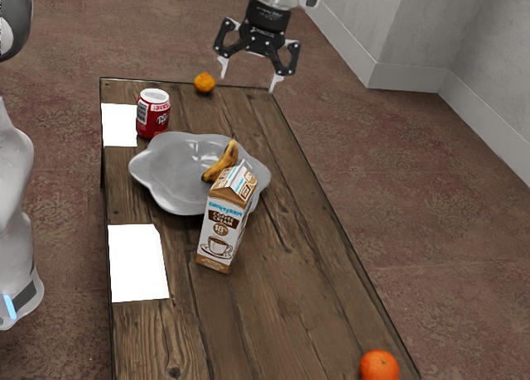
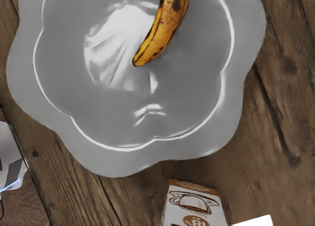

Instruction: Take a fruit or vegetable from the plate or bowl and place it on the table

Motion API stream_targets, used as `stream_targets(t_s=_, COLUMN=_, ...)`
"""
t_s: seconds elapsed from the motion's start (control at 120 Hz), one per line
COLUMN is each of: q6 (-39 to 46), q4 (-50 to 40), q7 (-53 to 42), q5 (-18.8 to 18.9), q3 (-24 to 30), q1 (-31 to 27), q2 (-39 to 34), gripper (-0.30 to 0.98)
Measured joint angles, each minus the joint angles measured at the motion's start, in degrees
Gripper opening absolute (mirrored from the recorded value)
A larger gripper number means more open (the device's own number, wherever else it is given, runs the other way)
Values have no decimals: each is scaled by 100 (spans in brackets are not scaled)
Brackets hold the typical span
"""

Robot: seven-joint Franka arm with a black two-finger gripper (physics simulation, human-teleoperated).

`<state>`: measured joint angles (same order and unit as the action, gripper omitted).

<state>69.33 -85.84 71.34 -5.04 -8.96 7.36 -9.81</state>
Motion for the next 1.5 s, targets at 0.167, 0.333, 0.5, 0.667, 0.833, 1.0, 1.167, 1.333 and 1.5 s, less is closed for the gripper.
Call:
stream_targets(t_s=0.167, q6=556, q4=12, q7=1669, q5=150, q3=21, q1=36, q2=17, gripper=69)
stream_targets(t_s=0.333, q6=797, q4=12, q7=2508, q5=187, q3=48, q1=75, q2=-42, gripper=69)
stream_targets(t_s=0.5, q6=871, q4=13, q7=1349, q5=378, q3=-257, q1=154, q2=-92, gripper=69)
stream_targets(t_s=0.667, q6=959, q4=-1180, q7=-653, q5=546, q3=-505, q1=-38, q2=-934, gripper=69)
stream_targets(t_s=0.833, q6=1913, q4=-3369, q7=-2359, q5=445, q3=-125, q1=-445, q2=-2036, gripper=69)
stream_targets(t_s=1.0, q6=2986, q4=-4297, q7=-3660, q5=80, q3=-101, q1=-692, q2=-1707, gripper=69)
stream_targets(t_s=1.167, q6=3599, q4=-4108, q7=-4728, q5=-29, q3=-160, q1=-935, q2=-1090, gripper=69)
stream_targets(t_s=1.333, q6=4036, q4=-4059, q7=-5600, q5=-68, q3=-167, q1=-979, q2=-798, gripper=69)
stream_targets(t_s=1.5, q6=4337, q4=-4296, q7=-6237, q5=-119, q3=-197, q1=-1138, q2=-885, gripper=69)
